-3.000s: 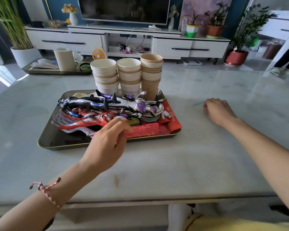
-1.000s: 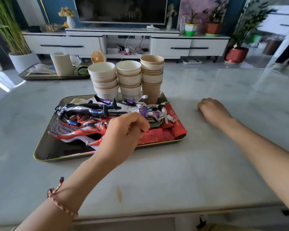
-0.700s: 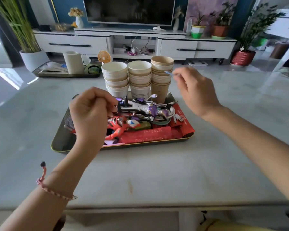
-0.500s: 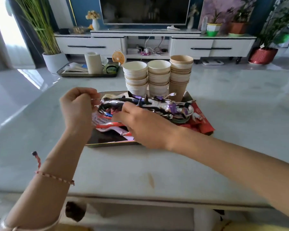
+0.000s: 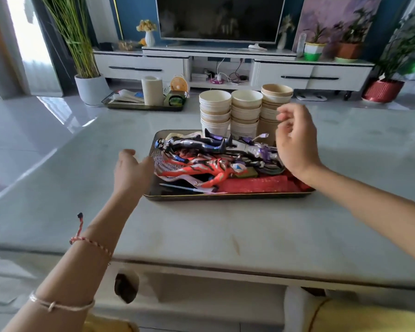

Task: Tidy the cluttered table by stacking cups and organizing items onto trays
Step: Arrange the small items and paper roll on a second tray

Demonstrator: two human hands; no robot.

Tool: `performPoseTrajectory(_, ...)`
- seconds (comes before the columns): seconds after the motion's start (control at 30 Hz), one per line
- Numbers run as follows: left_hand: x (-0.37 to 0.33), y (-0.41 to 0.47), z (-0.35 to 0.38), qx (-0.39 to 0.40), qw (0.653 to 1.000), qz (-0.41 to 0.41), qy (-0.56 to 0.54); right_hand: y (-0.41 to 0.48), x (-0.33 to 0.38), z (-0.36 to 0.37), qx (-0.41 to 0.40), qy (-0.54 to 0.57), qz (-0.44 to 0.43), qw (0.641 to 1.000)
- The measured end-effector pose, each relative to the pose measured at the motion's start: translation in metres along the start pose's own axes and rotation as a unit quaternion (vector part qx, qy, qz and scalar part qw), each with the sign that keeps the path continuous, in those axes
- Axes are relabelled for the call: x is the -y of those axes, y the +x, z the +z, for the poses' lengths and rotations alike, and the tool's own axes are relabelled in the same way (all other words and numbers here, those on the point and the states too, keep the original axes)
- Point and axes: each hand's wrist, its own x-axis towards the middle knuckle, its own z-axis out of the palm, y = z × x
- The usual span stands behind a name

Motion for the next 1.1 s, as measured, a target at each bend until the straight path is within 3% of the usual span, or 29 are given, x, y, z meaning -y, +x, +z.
performPoseTrajectory(0.1, 0.008, -0.01, 0.01, 0.028, 0.999, 0.003, 0.036, 0.001, -0.056, -0.021, -0.042, -0.051, 0.226, 0.972)
performPoseTrajectory(0.17, 0.009, -0.02, 0.019, 0.045, 0.997, 0.012, 0.055, -0.006, -0.08, -0.033, 0.029, -0.021, 0.326, 0.945)
performPoseTrajectory(0.23, 0.012, -0.025, 0.023, 0.042, 0.996, 0.015, 0.071, -0.014, -0.084, -0.027, 0.109, 0.039, 0.342, 0.933)
performPoseTrajectory(0.3, 0.011, -0.031, 0.026, 0.039, 0.996, 0.016, 0.072, -0.023, -0.079, -0.024, 0.121, 0.057, 0.353, 0.926)
performPoseTrajectory(0.5, 0.02, -0.041, 0.032, 0.002, 0.999, 0.016, 0.039, -0.026, -0.072, -0.018, 0.021, 0.081, 0.413, 0.907)
performPoseTrajectory(0.63, 0.023, -0.04, 0.035, -0.028, 0.999, 0.026, 0.038, -0.026, -0.066, -0.012, 0.032, 0.08, 0.404, 0.911)
performPoseTrajectory(0.8, 0.03, -0.005, 0.017, -0.068, 0.991, -0.033, 0.109, -0.025, -0.045, 0.02, 0.048, 0.101, 0.401, 0.909)
performPoseTrajectory(0.9, 0.043, 0.018, -0.001, -0.074, 0.99, -0.021, 0.118, -0.027, -0.035, 0.043, 0.043, 0.088, 0.401, 0.911)
performPoseTrajectory(1.1, 0.069, 0.069, -0.049, -0.043, 0.985, 0.006, 0.168, -0.015, -0.017, 0.087, -0.06, 0.029, 0.448, 0.892)
